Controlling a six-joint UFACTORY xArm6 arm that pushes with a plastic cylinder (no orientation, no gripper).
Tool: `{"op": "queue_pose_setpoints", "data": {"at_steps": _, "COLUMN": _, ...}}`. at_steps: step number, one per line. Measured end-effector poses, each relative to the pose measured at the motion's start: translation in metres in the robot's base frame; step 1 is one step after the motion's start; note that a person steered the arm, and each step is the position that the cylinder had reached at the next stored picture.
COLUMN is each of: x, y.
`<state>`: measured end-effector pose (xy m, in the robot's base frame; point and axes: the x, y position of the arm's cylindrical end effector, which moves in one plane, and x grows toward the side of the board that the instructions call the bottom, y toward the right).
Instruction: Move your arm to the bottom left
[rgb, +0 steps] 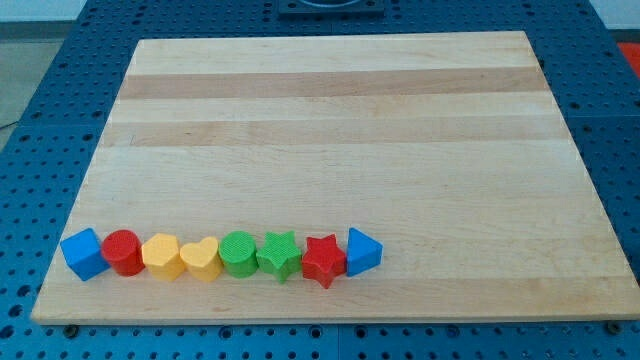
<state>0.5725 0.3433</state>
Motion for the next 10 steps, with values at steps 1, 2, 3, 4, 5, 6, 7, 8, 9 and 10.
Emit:
{"op": "queue_pose_setpoints", "data": {"at_steps": 1, "x": 0.045, "y": -0.032}}
{"op": "queue_pose_setpoints", "data": {"at_steps": 2, "x": 0.046, "y": -0.048}}
{"op": "queue_pose_setpoints", "data": {"at_steps": 3, "x": 0.046, "y": -0.083}}
{"op": "queue_pose_setpoints", "data": {"at_steps": 4, "x": 0.046, "y": -0.135}}
{"op": "queue_pose_setpoints", "data": {"at_steps": 5, "x": 0.046, "y": -0.201}}
{"op": "queue_pose_setpoints", "data": {"at_steps": 6, "x": 0.046, "y": -0.264}}
{"op": "queue_pose_setpoints", "data": {"at_steps": 7, "x": 0.047, "y": -0.316}}
{"op": "queue_pose_setpoints", "data": {"at_steps": 8, "x": 0.045, "y": -0.361}}
{"op": "queue_pose_setpoints", "data": {"at_steps": 9, "x": 0.046, "y": -0.458}}
{"op": "queue_pose_setpoints", "data": {"at_steps": 10, "x": 0.045, "y": -0.546}}
